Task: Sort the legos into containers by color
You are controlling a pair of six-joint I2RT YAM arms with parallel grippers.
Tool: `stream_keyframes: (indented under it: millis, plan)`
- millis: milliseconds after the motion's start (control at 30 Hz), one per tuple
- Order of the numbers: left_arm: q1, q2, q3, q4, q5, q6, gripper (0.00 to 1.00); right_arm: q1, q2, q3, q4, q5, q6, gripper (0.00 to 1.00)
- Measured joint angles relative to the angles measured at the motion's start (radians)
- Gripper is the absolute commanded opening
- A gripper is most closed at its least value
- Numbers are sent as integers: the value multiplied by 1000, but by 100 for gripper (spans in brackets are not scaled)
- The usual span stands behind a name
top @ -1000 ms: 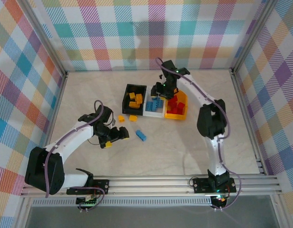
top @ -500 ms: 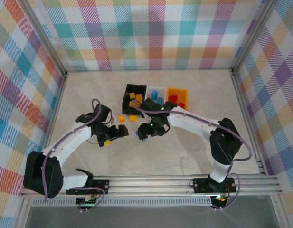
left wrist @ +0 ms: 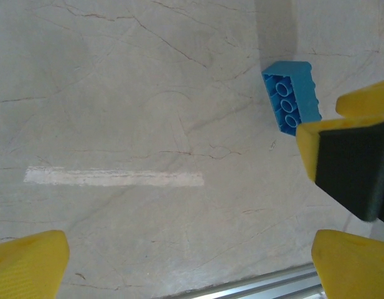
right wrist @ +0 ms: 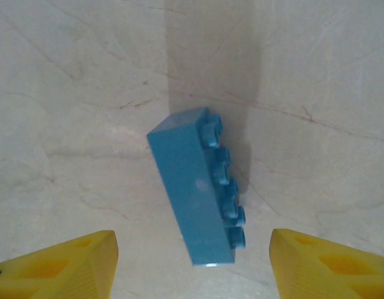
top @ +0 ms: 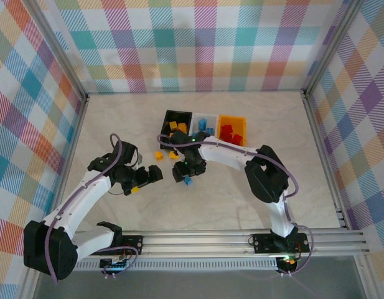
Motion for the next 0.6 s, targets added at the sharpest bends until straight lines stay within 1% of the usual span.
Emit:
stream_keyframes:
  millis: [100,200,300,400,533,600]
  plan:
    - [4,0,0,0,0,0,100,0,48,42,-19,18,-10,64]
    - [5,0,0,0,0,0,100,0,87,70,-34,26,-18,59]
    - [6,1,0,0,0,0,100,0,120,94,-44,29,-20,49]
    - [10,1,0,0,0,1,100,0,135,106,-52,34,-19,36]
    - [13,1,0,-1,0,1,100,0,136,111,-64,44,-17,25]
    - [13,1,0,-1,0,1,100,0,135,111,-71,51,-16,22]
